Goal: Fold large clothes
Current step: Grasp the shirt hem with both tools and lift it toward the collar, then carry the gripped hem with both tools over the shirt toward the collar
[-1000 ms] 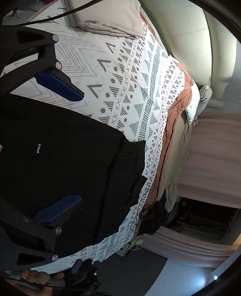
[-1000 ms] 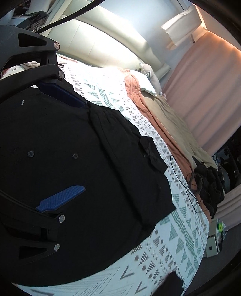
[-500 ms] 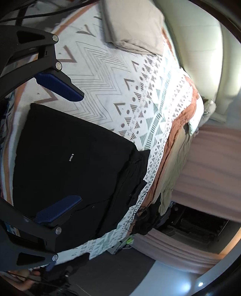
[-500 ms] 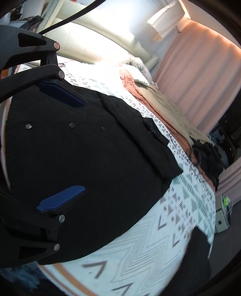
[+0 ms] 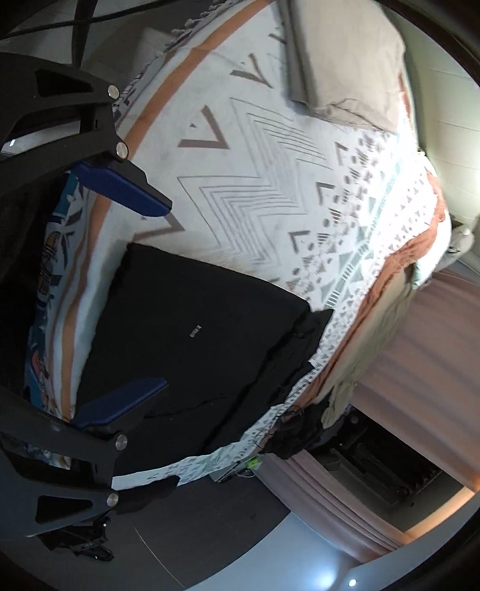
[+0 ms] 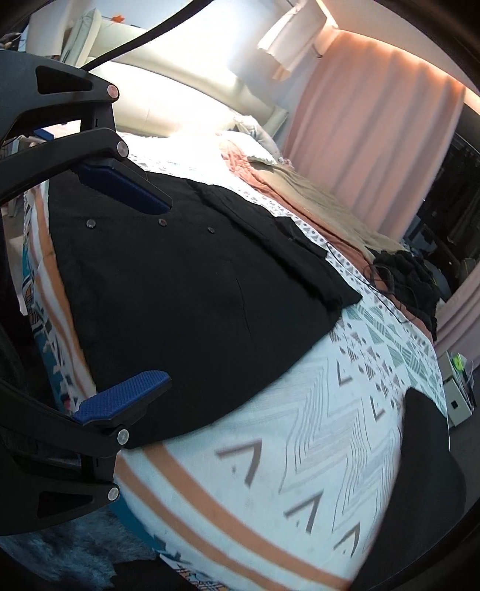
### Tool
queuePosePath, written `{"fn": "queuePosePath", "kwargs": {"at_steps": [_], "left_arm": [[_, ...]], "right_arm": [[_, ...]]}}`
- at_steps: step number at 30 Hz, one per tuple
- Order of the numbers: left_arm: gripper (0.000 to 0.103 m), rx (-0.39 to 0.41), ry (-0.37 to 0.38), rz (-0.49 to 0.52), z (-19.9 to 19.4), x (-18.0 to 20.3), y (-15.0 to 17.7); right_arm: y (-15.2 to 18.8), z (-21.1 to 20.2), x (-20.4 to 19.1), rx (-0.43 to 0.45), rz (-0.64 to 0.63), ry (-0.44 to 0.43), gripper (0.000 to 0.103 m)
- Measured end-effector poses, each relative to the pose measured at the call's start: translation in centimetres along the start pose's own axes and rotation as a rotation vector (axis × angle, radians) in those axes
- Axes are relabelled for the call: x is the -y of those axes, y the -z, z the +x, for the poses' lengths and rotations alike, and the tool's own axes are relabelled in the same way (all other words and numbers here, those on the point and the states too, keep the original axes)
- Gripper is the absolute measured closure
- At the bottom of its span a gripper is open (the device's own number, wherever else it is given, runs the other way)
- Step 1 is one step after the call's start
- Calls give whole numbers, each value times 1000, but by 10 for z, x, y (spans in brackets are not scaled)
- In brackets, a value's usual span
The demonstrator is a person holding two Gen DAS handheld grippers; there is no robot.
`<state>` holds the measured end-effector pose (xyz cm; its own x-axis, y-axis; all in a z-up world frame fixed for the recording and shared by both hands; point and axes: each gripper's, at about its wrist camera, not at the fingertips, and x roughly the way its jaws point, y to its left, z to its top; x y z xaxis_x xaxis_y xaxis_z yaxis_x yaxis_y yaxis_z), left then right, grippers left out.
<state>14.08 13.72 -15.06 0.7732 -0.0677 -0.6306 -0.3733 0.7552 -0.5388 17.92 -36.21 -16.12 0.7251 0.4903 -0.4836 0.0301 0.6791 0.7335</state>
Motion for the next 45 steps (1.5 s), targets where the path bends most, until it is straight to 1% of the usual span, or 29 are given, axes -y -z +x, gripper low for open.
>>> {"fn": "queuePosePath", "kwargs": {"at_steps": [1,3,5,8,9,12,13,15,17,22,23,25,29,31,33,35,38,40,44,45], "left_arm": [[21,-20,16,-15,3,-5,1],[22,-52,29,-36,9,-15,2],[27,-75,38,-42,14,-22,3],[34,-113,61,-64,22,-29,5],[38,-120,72,-69,24,-31,6],[40,-139,96,-72,30,-30,8],[44,-142,104,-70,32,-29,9],[47,-156,121,-69,37,-27,9],[47,-161,119,-71,43,-27,7],[48,-192,151,-113,62,-35,4],[48,-197,156,-116,67,-35,3],[48,-197,164,-116,72,-34,1],[48,-186,161,-107,76,-32,-2],[48,-186,165,-108,75,-32,0],[48,-196,184,-115,73,-33,3],[48,-208,202,-134,70,-36,4],[48,-229,257,-193,67,-43,7],[48,-235,276,-211,65,-46,10],[48,-240,281,-213,67,-45,11],[48,-240,281,-214,68,-44,9]], "right_arm": [[0,-4,6,6,5,-3,17],[3,-12,20,13,12,3,17],[5,-19,35,14,22,1,17],[10,-23,51,-1,37,-29,25],[11,-23,53,-5,39,-41,29],[10,-18,60,-14,51,-71,36],[8,-15,63,-18,60,-79,38],[7,-9,66,-26,74,-93,44],[5,-2,68,-26,81,-98,44],[-2,13,70,-16,96,-145,44],[-1,17,71,-16,97,-141,44],[-2,23,73,-6,96,-110,44],[-4,20,80,41,95,-35,44],[-2,23,85,21,111,-10,44],[2,27,92,-15,146,-46,44],[11,34,93,-63,177,-143,44],[17,38,85,-89,160,-164,44],[17,42,84,-103,182,-209,44],[16,51,76,-102,162,-202,44],[15,54,75,-102,170,-220,44]]}}
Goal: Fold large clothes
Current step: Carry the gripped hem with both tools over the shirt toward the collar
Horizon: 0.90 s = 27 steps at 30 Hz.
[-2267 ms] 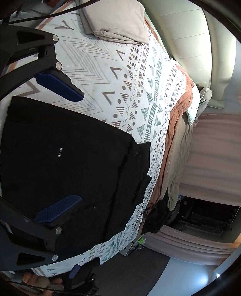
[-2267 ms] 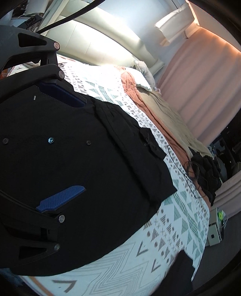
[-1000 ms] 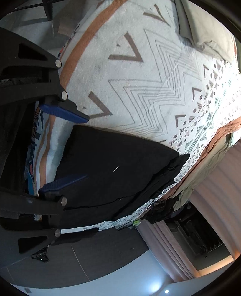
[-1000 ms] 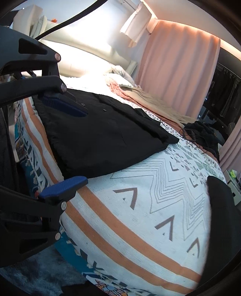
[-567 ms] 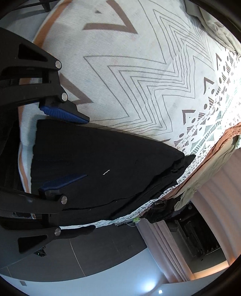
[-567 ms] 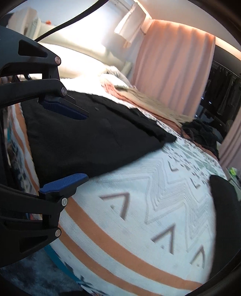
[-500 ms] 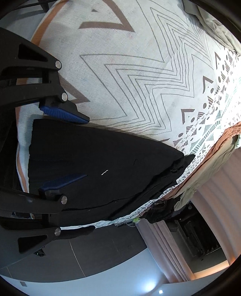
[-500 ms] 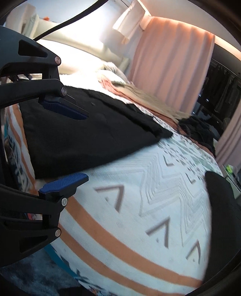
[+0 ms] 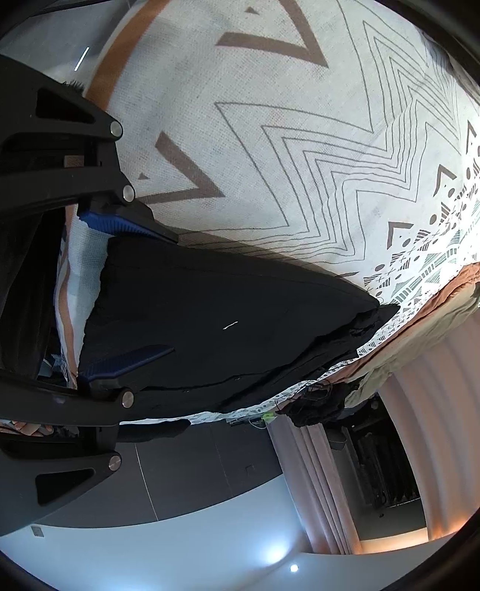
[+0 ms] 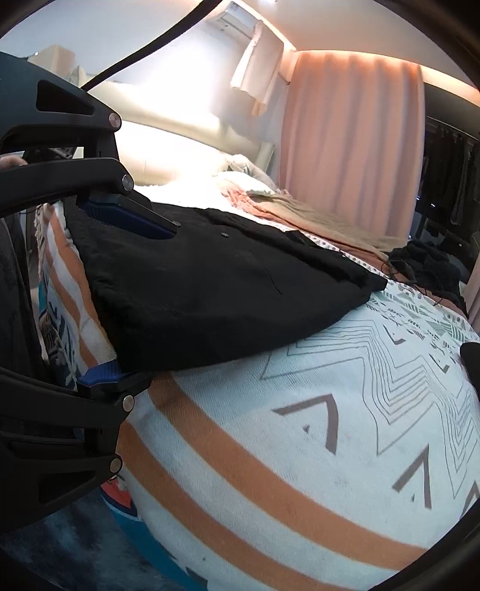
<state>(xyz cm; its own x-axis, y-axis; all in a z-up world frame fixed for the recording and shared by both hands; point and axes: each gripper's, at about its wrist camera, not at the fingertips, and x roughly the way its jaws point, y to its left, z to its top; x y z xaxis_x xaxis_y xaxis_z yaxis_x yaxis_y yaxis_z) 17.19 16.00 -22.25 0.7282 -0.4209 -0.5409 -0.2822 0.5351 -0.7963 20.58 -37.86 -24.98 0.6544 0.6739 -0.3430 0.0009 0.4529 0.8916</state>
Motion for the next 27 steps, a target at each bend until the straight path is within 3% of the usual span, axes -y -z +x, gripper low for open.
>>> {"fn": "queuePosePath", "kwargs": {"at_steps": [6,10,14,16,18,27], "left_arm": [[48,-5,-17,20,10,10,-10],[52,4,-50,36,18,14,-17],[69,8,-114,35,25,16,-21],[85,13,-140,34,25,15,-20],[89,24,-139,23,23,13,-18],[97,79,-94,83,-6,30,-5]], "right_arm": [[-10,16,4,28,15,-13,44],[-7,23,2,36,-13,31,44],[-10,30,-7,27,-26,82,64],[-12,33,-11,28,-24,101,76],[-11,33,-13,23,-31,116,97],[2,-2,-42,70,-121,87,103]]}}
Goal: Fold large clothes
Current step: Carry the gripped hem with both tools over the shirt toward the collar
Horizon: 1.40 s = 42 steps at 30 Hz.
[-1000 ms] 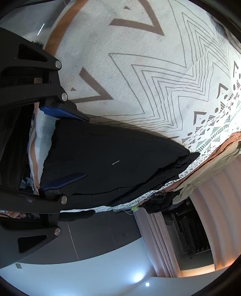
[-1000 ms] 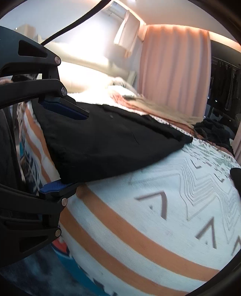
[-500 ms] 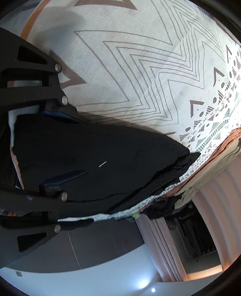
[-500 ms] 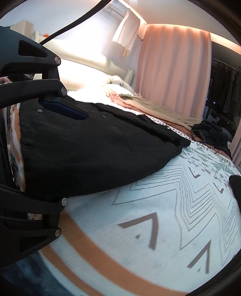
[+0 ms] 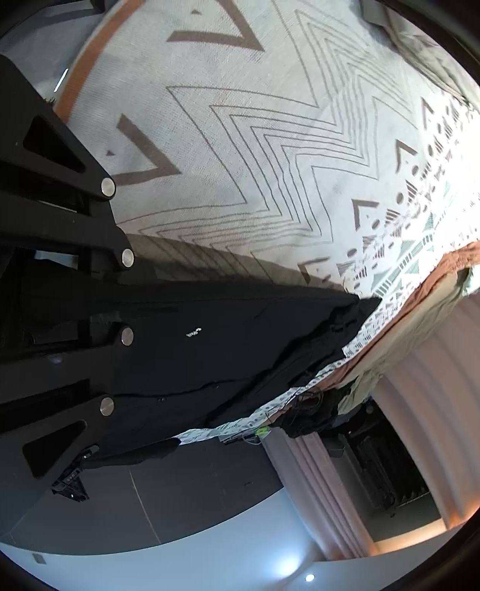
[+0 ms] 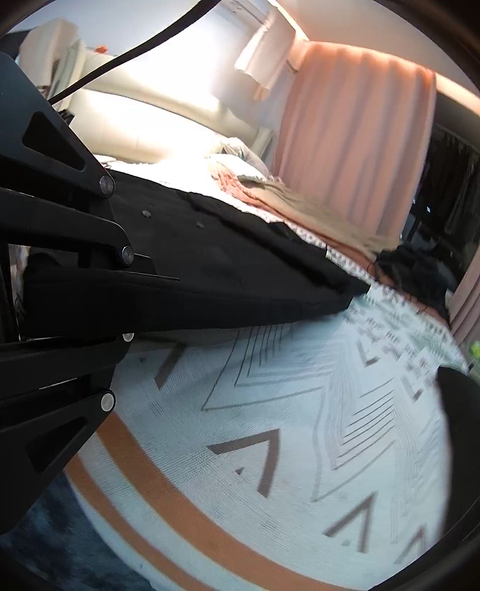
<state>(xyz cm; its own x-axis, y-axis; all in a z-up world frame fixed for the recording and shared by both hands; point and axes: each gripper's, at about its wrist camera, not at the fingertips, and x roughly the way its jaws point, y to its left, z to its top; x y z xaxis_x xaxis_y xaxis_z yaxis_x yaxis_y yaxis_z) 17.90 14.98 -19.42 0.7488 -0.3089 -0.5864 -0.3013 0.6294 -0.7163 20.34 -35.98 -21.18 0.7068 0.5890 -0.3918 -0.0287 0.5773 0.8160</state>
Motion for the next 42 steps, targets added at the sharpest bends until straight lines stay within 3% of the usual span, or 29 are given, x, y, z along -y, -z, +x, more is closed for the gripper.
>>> {"fn": "queuePosePath", "kwargs": {"at_steps": [15,26,34,42], "left_arm": [[97,91,137,-21,-94,21,24],[97,181,229,6,-163,44,29],[97,233,255,25,-182,65,19],[97,267,288,13,-159,80,-29]], "right_arm": [[20,-95,-44,32,-75,-183,103],[31,-150,-74,59,-116,-267,103],[23,-153,-79,99,-103,-295,103],[-13,-122,-101,130,-106,-281,103]]}}
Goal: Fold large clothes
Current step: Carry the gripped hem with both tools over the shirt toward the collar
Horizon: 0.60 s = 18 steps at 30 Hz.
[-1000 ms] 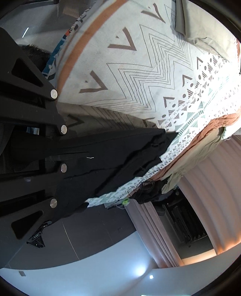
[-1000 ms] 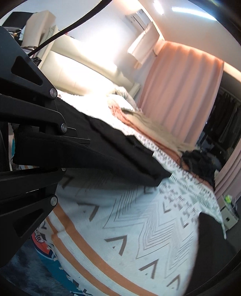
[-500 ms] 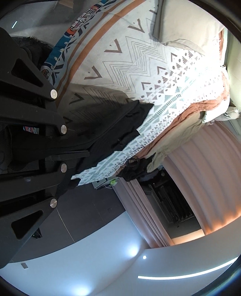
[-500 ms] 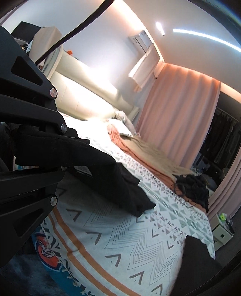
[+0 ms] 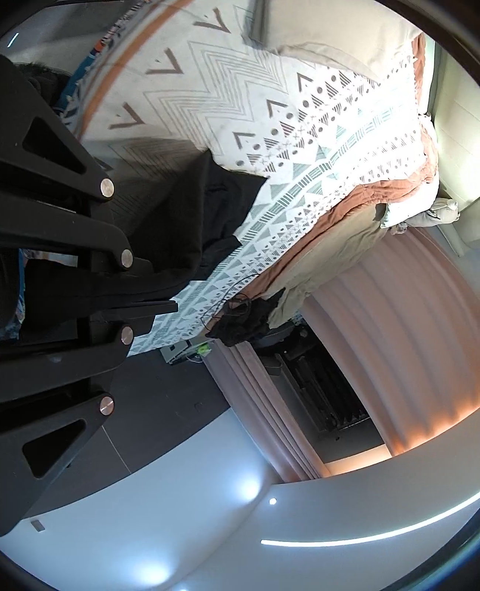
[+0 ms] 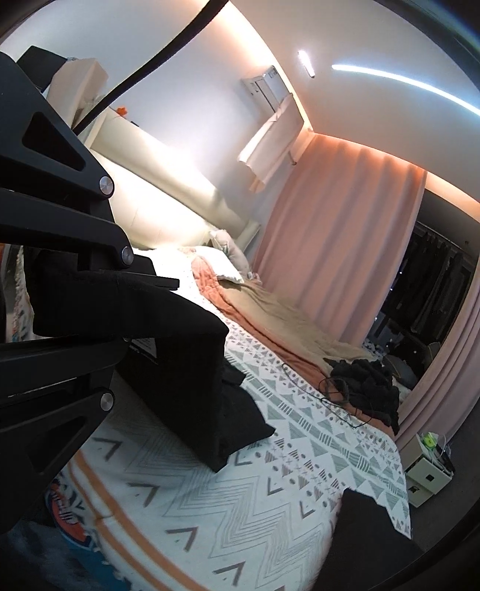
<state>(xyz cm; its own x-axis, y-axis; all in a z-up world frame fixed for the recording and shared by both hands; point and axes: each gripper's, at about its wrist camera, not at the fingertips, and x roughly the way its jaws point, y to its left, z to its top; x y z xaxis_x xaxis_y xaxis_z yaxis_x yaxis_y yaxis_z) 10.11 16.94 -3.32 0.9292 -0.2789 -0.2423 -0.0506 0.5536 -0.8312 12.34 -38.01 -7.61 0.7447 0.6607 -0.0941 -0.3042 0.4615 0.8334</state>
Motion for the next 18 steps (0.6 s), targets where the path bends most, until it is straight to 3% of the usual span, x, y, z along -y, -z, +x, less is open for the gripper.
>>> {"fn": "queuePosePath", "kwargs": {"at_steps": [9,18], "left_arm": [[97,45,-7,9,65,4,-53],[97,62,-55,29,164,6,-116]], "right_arm": [[-39,82,-1,61,-33,18,103],[-86,186,25,94,6,26,103]]}}
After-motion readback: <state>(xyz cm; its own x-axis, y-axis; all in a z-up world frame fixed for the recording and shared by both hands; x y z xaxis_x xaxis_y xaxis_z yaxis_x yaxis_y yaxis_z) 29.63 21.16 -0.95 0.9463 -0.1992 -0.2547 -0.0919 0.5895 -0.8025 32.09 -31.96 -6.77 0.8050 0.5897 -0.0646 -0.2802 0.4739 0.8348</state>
